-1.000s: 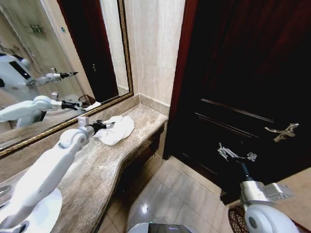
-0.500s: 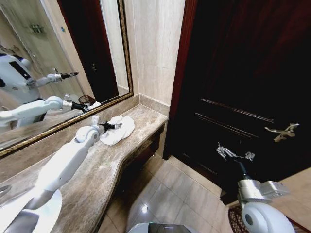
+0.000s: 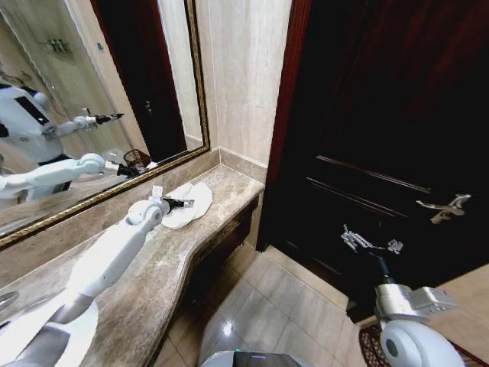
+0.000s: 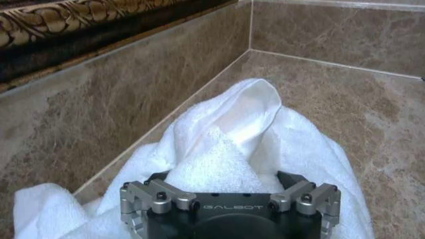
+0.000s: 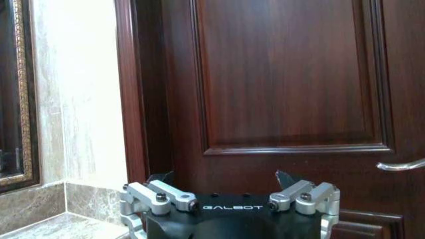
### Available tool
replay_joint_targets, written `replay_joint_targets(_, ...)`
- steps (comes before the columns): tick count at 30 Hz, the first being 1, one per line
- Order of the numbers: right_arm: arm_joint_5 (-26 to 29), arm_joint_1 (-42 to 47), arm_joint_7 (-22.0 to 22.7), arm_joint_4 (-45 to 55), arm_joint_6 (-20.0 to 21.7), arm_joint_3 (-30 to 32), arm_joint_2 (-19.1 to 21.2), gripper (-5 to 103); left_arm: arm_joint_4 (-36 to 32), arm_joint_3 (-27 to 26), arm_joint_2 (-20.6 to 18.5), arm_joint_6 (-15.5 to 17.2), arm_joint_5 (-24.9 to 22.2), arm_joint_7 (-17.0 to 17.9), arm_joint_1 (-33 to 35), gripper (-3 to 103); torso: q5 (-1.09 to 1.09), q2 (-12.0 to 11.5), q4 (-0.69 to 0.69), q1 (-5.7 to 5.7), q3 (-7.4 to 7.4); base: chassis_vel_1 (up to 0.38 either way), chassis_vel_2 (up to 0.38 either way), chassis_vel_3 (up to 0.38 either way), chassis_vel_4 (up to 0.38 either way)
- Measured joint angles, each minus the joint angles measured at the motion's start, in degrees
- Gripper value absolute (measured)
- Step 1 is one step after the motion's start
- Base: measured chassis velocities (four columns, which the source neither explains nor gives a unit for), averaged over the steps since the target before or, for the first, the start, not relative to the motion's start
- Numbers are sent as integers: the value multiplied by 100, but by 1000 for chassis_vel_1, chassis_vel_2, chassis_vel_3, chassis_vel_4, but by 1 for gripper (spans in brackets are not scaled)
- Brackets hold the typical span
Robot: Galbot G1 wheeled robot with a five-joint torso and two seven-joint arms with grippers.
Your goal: Discard the used towel into the hamper.
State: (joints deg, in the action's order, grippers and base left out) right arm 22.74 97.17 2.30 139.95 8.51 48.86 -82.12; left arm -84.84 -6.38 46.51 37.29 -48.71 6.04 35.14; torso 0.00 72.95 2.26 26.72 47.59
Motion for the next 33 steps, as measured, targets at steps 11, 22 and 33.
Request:
replay_joint_targets(11, 2, 16, 8, 30, 0, -20, -14, 100, 18, -33, 51, -20, 3, 46, 58, 100, 0, 0, -1, 0, 0, 0, 0, 0, 0)
replay_joint_targets(22, 2, 4, 12, 16, -16, -25, -19, 100, 17, -47, 41, -73, 2, 63, 66, 78, 0, 0, 0, 0, 0, 0, 0, 0, 0)
replay_joint_targets(33, -11, -25, 29, -29, -68, -23, 15, 100, -59, -45, -26, -100, -7, 47, 69, 34, -1, 0, -1, 0, 0, 0, 0, 0, 0)
